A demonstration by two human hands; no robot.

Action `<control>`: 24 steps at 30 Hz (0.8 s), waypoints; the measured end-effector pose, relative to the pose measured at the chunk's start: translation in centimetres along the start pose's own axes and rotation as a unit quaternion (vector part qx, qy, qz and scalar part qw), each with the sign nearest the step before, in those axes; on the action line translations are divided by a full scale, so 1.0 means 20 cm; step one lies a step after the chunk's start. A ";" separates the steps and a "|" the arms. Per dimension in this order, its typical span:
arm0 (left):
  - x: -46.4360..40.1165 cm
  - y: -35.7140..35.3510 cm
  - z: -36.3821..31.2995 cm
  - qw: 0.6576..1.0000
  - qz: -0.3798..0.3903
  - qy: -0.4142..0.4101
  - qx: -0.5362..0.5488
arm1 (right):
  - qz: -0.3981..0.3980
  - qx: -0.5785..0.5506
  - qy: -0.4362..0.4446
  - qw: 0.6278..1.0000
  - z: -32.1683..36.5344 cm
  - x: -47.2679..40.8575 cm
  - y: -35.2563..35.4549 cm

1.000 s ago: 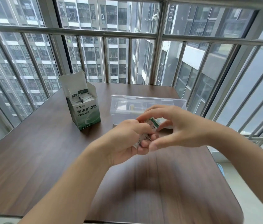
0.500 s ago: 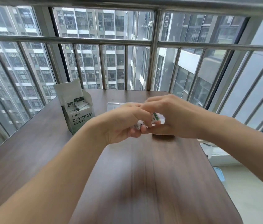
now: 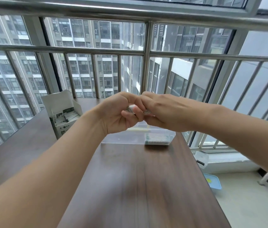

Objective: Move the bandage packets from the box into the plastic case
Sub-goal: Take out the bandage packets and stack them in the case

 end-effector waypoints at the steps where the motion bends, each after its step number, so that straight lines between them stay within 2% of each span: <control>1: -0.01 -0.01 0.01 1.000 -0.001 0.003 0.010 | -0.004 0.007 0.001 1.000 -0.01 0.00 -0.01; 3: 0.00 -0.03 0.02 0.999 -0.026 0.000 -0.021 | -0.007 -0.006 0.006 1.000 -0.01 0.01 -0.02; 5: 0.00 0.00 0.00 0.984 -0.076 -0.050 -0.155 | -0.001 -0.043 -0.021 0.999 -0.06 0.01 0.00; 6: 0.01 0.04 -0.02 0.955 -0.113 -0.102 -0.253 | 0.006 -0.068 -0.056 0.996 -0.10 0.01 0.01; 7: 0.03 0.08 -0.06 0.899 -0.160 -0.173 -0.369 | 0.013 -0.090 -0.091 0.992 -0.16 0.01 0.01; 8: 0.06 0.12 -0.11 0.799 -0.209 -0.249 -0.505 | 0.018 -0.109 -0.120 0.987 -0.23 0.02 0.02; 9: 0.09 0.15 -0.15 0.659 -0.246 -0.293 -0.648 | 0.024 -0.126 -0.143 0.981 -0.30 0.03 0.01; 10: 0.09 0.18 -0.16 0.538 -0.259 -0.285 -0.750 | 0.030 -0.149 -0.159 0.976 -0.35 0.03 0.00; 11: 0.08 0.22 -0.14 0.474 -0.250 -0.242 -0.809 | 0.036 -0.179 -0.173 0.968 -0.40 0.03 -0.01; 12: 0.05 0.26 -0.11 0.458 -0.229 -0.182 -0.840 | 0.044 -0.217 -0.185 0.957 -0.42 0.03 -0.03; 14: 0.00 0.33 -0.02 0.490 -0.190 -0.111 -0.843 | 0.048 -0.290 -0.209 0.933 -0.45 0.02 -0.05; 15: -0.01 0.35 0.01 0.518 -0.180 -0.115 -0.828 | 0.051 -0.306 -0.220 0.925 -0.46 0.01 -0.06; 16: 0.00 0.35 0.02 0.545 -0.182 -0.142 -0.806 | 0.060 -0.311 -0.229 0.921 -0.46 -0.01 -0.06; 18: 0.05 0.34 0.05 0.569 -0.189 -0.207 -0.773 | 0.105 -0.304 -0.233 0.918 -0.45 -0.03 -0.09; 22: 0.19 0.30 0.17 0.562 -0.199 -0.292 -0.748 | 0.231 -0.217 -0.200 0.927 -0.37 -0.02 -0.21; 24: 0.22 0.31 0.22 0.562 -0.196 -0.314 -0.740 | 0.261 -0.168 -0.186 0.932 -0.33 -0.01 -0.25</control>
Point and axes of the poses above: each hand's wrist, its own x-axis away from the middle knuckle, its own y-axis out of the back of the hand, z = x × y, the point moved 4 cm from there along -x, towards the middle knuckle, and after that the axes turned 5 degrees about -y, right-handed, at the moved point
